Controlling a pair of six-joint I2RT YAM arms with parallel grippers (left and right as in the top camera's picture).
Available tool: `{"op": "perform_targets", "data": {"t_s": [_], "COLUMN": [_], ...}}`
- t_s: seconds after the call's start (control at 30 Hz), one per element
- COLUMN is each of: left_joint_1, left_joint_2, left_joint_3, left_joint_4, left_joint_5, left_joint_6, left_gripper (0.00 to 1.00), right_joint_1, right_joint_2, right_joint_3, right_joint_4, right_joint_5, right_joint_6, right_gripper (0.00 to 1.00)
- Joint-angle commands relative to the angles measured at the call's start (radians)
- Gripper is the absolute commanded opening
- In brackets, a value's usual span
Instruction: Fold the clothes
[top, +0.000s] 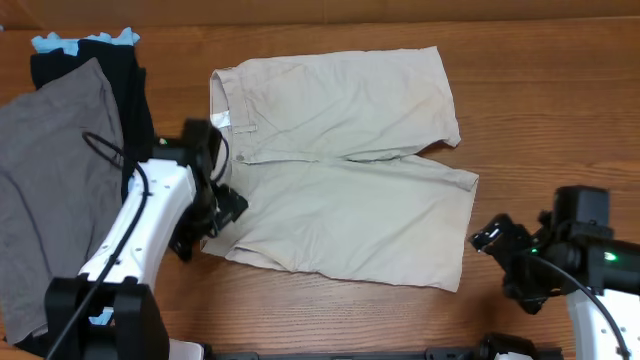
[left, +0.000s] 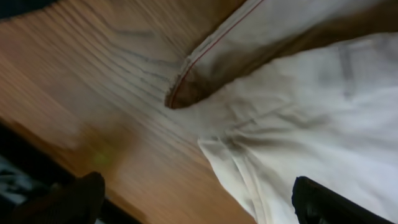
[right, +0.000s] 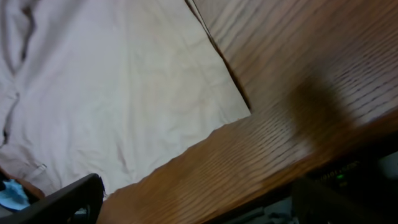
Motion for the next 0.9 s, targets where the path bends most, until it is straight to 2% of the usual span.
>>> {"op": "perform_targets", "data": {"t_s": [0.0, 0.1, 0.3, 0.4, 0.5, 0.57, 0.63, 0.87], "left_joint_1": [-0.002, -0.002, -0.002, -0.002, -0.002, -0.002, -0.002, -0.002], "left_joint_2": [-0.014, -0.014, -0.013, -0.012, -0.012, -0.012, -0.012, -0.012], "left_joint_3": [-0.103, -0.205, -0.324, -0.363, -0.381, -0.383, -0.383, -0.383], "left_joint_4": [0.087, 0.220, 0.352, 0.392, 0.410, 0.414, 0.424, 0.470], "left_joint_5": [0.020, 0.047, 0.101, 0.098, 0.095, 0.079, 0.063, 0.067], "left_joint_6": [-0.072, -0.072, -0.087, -0.121, -0.129, -0.134, -0.139, -0.138], "left_gripper": [0.97, 0.97, 0.95, 0.87, 0.44, 0.22, 0.04, 0.04], "right_joint_1": [0.006, 0.006, 0.006, 0.006, 0.006, 0.006, 0.006, 0.046], "right_joint_2": [-0.008, -0.008, -0.008, -0.008, -0.007, -0.006, -0.006, -0.006], "right_joint_3": [-0.062, -0.100, -0.107, -0.107, -0.121, -0.143, -0.180, -0.322], "right_joint_4": [0.038, 0.081, 0.092, 0.092, 0.093, 0.098, 0.116, 0.199], "right_joint_5": [-0.033, -0.034, -0.031, -0.030, -0.030, -0.030, -0.031, -0.040], "right_joint_6": [0.011, 0.009, 0.009, 0.009, 0.020, 0.043, 0.066, 0.161], "right_gripper": [1.00, 0.99, 0.92, 0.89, 0.85, 0.85, 0.85, 0.84]}}
